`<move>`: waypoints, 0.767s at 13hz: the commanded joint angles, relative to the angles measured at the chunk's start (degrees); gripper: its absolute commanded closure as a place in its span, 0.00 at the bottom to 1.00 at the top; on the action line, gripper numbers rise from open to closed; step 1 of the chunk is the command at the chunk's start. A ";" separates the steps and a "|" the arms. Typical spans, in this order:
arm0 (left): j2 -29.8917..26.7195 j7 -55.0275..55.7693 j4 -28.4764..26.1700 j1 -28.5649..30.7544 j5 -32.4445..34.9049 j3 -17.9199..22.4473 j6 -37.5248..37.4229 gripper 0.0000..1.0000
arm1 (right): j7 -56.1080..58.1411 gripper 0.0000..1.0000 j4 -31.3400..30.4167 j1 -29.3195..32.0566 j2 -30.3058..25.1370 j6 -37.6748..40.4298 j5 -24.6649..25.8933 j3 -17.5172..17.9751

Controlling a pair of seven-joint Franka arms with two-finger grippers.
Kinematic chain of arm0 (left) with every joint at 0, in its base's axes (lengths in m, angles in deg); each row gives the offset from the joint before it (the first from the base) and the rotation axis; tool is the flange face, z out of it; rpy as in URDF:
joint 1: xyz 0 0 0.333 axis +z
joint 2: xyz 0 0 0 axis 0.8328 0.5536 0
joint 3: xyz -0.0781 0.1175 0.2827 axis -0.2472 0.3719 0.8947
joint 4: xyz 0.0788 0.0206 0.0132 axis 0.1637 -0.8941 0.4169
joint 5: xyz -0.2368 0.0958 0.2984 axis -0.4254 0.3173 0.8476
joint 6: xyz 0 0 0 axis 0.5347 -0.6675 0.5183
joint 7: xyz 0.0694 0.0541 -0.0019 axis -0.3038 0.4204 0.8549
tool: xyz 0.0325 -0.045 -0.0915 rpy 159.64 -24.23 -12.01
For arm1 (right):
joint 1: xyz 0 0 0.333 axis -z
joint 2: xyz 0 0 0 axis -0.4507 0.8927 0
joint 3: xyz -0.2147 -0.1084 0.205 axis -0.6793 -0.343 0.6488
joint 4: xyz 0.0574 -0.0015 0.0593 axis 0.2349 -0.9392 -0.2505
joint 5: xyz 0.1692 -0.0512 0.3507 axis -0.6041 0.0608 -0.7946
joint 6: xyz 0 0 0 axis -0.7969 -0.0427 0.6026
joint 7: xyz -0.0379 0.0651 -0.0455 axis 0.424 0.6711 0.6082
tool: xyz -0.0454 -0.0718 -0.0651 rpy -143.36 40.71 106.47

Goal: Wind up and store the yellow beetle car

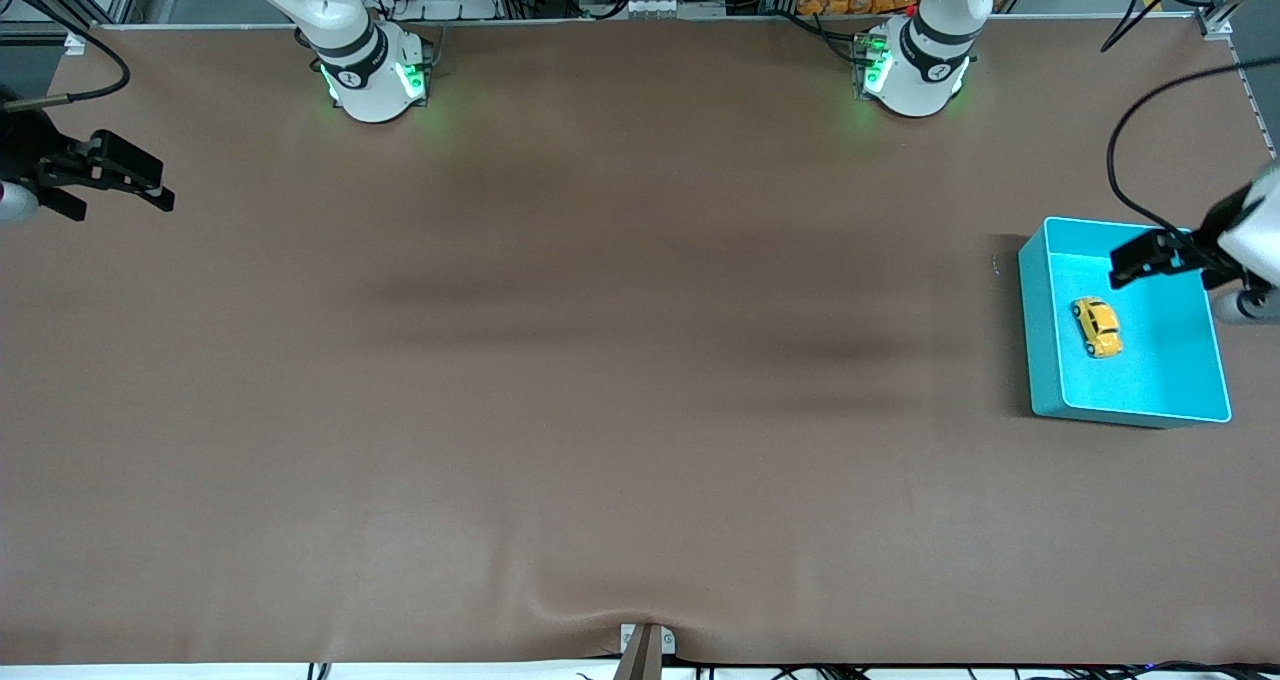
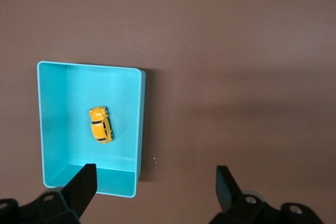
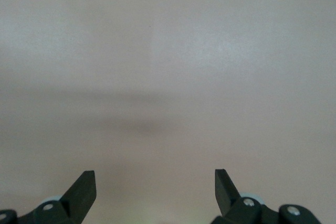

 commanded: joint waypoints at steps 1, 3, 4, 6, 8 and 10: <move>-2.67 0.88 1.25 -3.09 -1.06 0.06 -4.20 0.00 | -0.06 0.00 -1.29 -0.94 -1.34 -0.42 0.28 -0.58; -2.85 5.61 3.26 -6.07 -2.55 0.41 -7.72 0.00 | -0.06 0.00 -1.38 -1.03 -1.16 -0.59 0.28 -0.58; -3.20 7.64 3.88 -7.05 -2.73 0.15 -9.30 0.00 | -0.06 0.00 -1.38 -1.20 -1.16 -0.68 0.28 -0.66; -4.86 8.27 3.89 -8.19 -2.82 -0.21 -10.45 0.00 | -0.15 0.00 -1.55 -1.29 -0.81 -2.08 0.28 -0.66; -5.14 8.18 3.89 -9.07 -2.91 -0.99 -10.72 0.00 | -0.15 0.00 -1.64 -1.29 -0.72 -2.18 0.28 -0.58; -5.31 7.66 3.72 -9.25 -2.91 -1.61 -10.98 0.00 | -0.15 0.00 -1.55 -1.20 -0.81 -2.09 0.28 -0.58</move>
